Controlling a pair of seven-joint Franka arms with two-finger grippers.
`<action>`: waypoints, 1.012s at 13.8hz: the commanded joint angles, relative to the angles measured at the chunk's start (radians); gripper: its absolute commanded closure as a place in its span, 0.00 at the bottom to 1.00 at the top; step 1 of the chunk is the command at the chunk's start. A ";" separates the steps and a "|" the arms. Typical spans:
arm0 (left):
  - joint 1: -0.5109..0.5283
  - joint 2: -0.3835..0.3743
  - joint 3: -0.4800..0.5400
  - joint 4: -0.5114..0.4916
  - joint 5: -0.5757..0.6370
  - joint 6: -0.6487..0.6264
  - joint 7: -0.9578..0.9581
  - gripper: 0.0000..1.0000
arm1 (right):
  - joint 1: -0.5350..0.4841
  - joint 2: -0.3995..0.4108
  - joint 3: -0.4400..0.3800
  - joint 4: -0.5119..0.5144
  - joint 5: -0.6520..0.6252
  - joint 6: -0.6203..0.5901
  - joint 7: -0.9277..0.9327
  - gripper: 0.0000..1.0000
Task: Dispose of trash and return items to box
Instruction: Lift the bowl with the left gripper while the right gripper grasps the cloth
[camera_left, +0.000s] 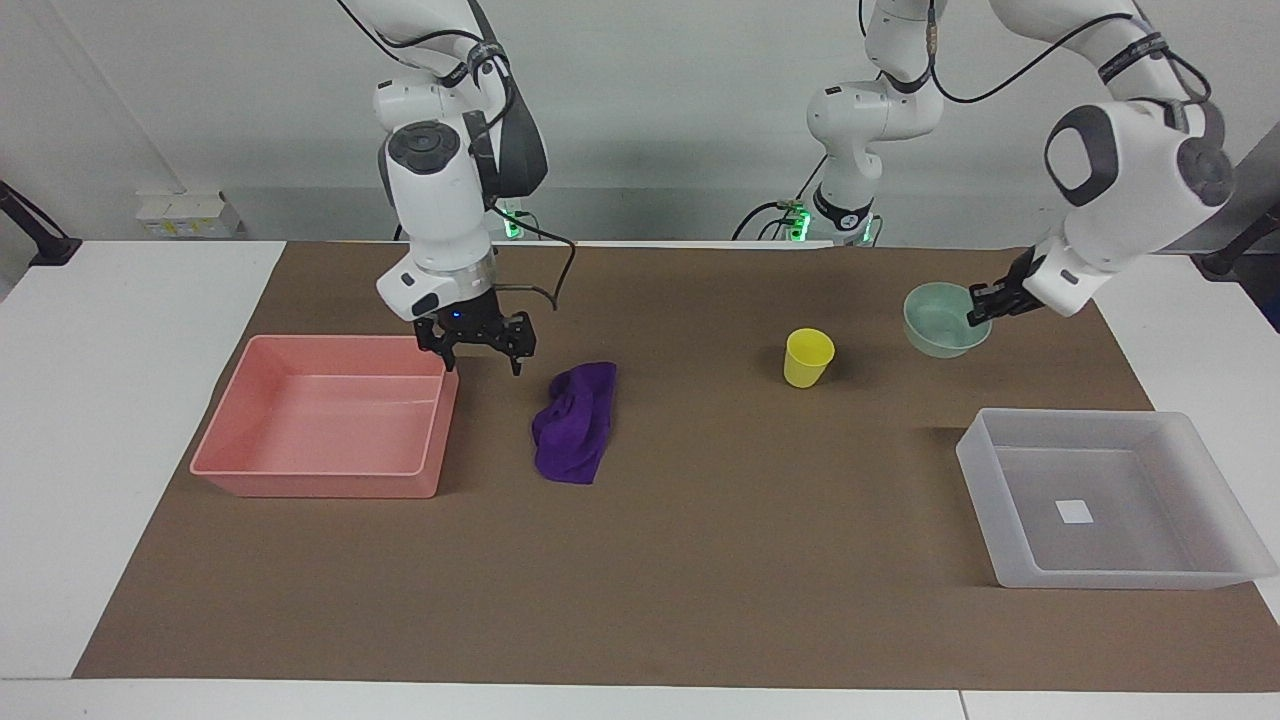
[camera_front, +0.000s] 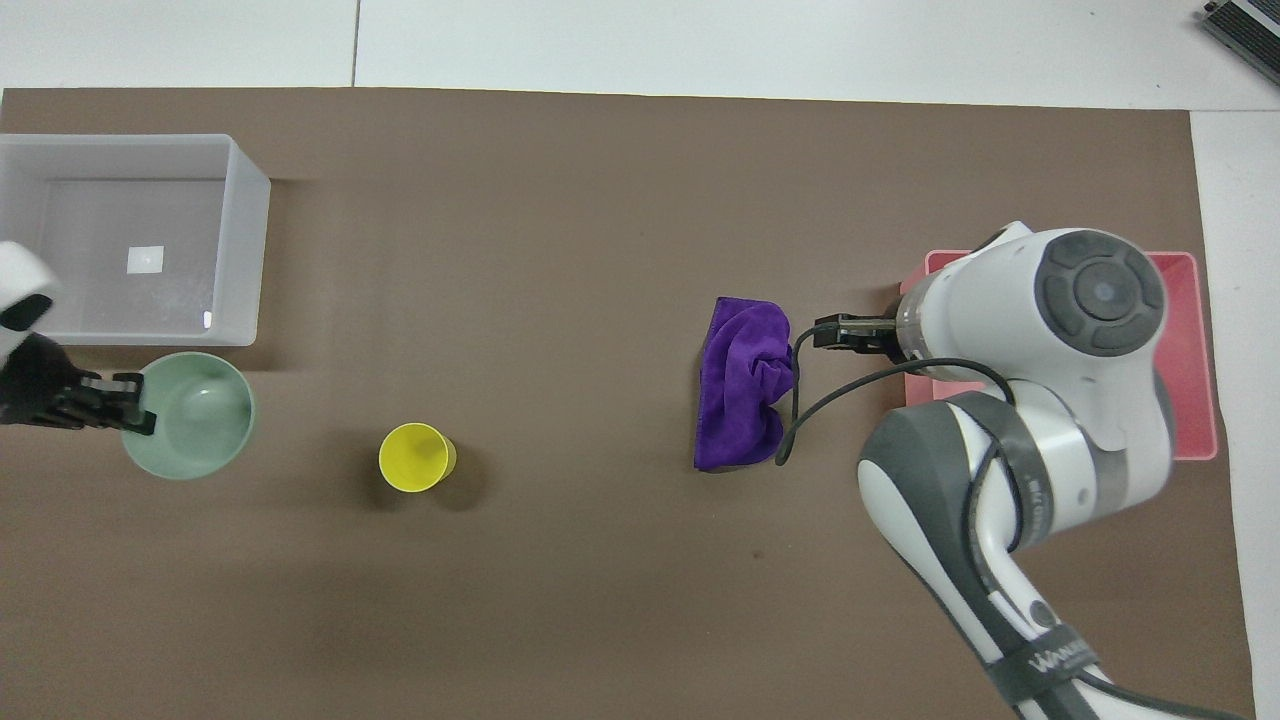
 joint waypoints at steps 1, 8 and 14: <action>0.061 0.148 -0.006 0.228 -0.010 -0.036 0.006 1.00 | 0.038 0.052 0.000 -0.004 0.016 0.079 0.067 0.00; 0.149 0.448 -0.006 0.470 0.000 0.275 -0.004 1.00 | 0.097 0.121 0.000 -0.061 0.016 0.252 0.127 0.00; 0.174 0.604 -0.006 0.422 -0.007 0.383 0.006 1.00 | 0.138 0.137 -0.001 -0.176 -0.004 0.401 0.159 0.00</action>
